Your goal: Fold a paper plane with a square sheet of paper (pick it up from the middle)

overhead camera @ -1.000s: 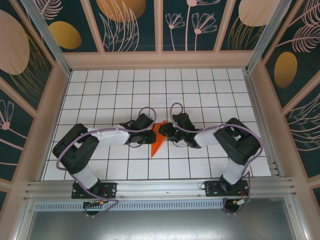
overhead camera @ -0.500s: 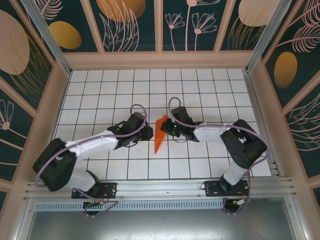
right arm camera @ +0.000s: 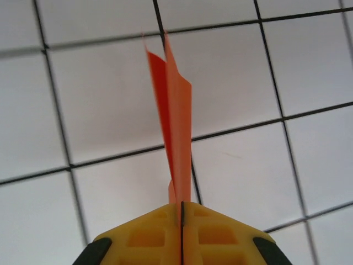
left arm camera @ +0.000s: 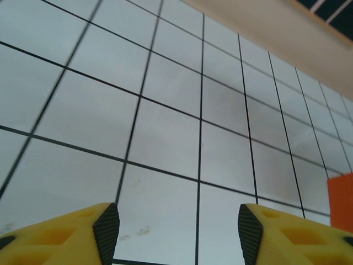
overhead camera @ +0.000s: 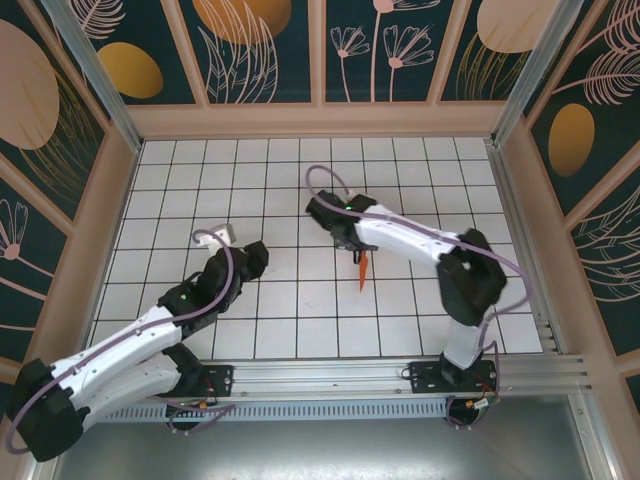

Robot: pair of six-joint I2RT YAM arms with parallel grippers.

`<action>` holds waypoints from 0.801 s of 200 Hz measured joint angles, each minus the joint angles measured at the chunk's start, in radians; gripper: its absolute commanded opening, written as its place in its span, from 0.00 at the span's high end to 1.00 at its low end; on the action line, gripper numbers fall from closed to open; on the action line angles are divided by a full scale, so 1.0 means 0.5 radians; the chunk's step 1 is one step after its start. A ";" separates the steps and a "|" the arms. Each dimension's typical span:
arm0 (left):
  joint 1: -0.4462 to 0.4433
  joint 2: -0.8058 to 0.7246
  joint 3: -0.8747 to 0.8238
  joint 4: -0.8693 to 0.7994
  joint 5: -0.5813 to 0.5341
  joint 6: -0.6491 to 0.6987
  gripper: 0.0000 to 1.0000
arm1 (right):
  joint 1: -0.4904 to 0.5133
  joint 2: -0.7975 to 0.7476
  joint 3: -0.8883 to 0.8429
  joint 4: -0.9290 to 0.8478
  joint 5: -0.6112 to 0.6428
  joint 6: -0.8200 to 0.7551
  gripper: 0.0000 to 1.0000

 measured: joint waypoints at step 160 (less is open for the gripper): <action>0.000 -0.228 -0.138 -0.091 -0.154 -0.160 0.33 | 0.122 -0.299 -0.433 1.196 -0.954 -0.205 0.37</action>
